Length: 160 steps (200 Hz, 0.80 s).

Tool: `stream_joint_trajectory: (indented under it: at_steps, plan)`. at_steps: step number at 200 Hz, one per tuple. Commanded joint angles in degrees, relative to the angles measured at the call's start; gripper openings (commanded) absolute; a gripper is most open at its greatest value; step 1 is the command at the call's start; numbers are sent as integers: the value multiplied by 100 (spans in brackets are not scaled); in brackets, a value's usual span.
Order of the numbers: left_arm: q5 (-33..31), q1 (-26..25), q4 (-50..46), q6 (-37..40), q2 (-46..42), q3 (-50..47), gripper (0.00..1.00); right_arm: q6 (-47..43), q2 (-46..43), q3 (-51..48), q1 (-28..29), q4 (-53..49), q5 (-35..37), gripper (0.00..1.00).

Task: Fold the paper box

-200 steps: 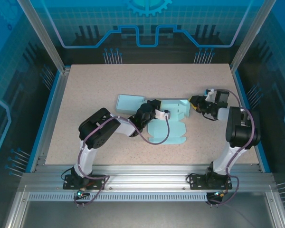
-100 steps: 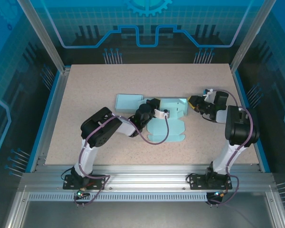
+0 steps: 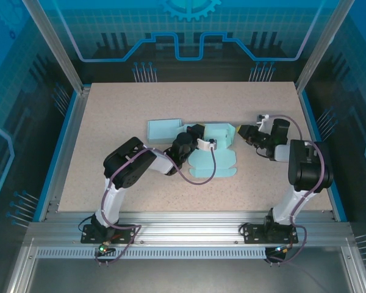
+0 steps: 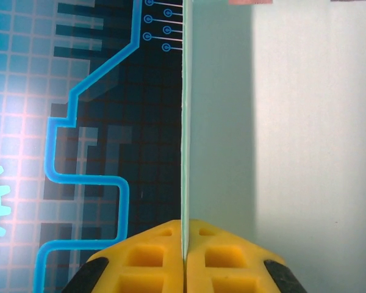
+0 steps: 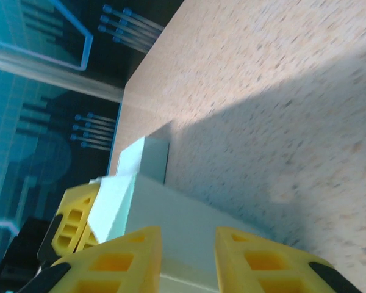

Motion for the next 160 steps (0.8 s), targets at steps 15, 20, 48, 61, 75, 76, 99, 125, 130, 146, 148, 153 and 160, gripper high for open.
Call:
stream_joint_trajectory:
  at_steps: [15, 20, 48, 61, 75, 76, 99, 125, 130, 146, 148, 153, 160]
  plan:
    - [145, -45, 444, 318, 118, -177, 7, -132, -188, -212, 364, 0, -305, 30]
    - [141, -43, 444, 335, 111, -191, 7, -151, -204, -211, 367, -25, -262, 30]
    - [120, -51, 458, 304, 101, -227, 7, -417, -290, -208, 442, -399, 11, 31]
    - [134, -61, 458, 266, 79, -243, 7, -652, -419, -261, 489, -633, 306, 31]
    - [131, -62, 393, 238, 76, -240, 7, -995, -576, -287, 577, -1002, 729, 32]
    - [132, -61, 400, 235, 80, -243, 7, -1016, -584, -282, 590, -1045, 759, 32]
    - [142, -60, 287, 37, 20, -227, 7, -1317, -771, -285, 784, -1395, 1275, 32]
    - [218, -60, -71, -205, -101, -201, 7, -1403, -956, -404, 925, -1365, 1485, 33]
    - [225, -60, -100, -216, -109, -186, 7, -1418, -983, -418, 933, -1381, 1528, 33]
    - [256, -60, -184, -266, -126, -168, 7, -1460, -1021, -487, 960, -1374, 1592, 35]
    - [268, -58, -201, -279, -121, -164, 7, -1465, -1023, -500, 963, -1370, 1600, 35]
    - [272, -54, -280, -315, -134, -150, 7, -1478, -1023, -514, 986, -1368, 1625, 37]
    - [309, -55, -394, -379, -166, -138, 7, -1509, -1015, -528, 1016, -1377, 1674, 38]
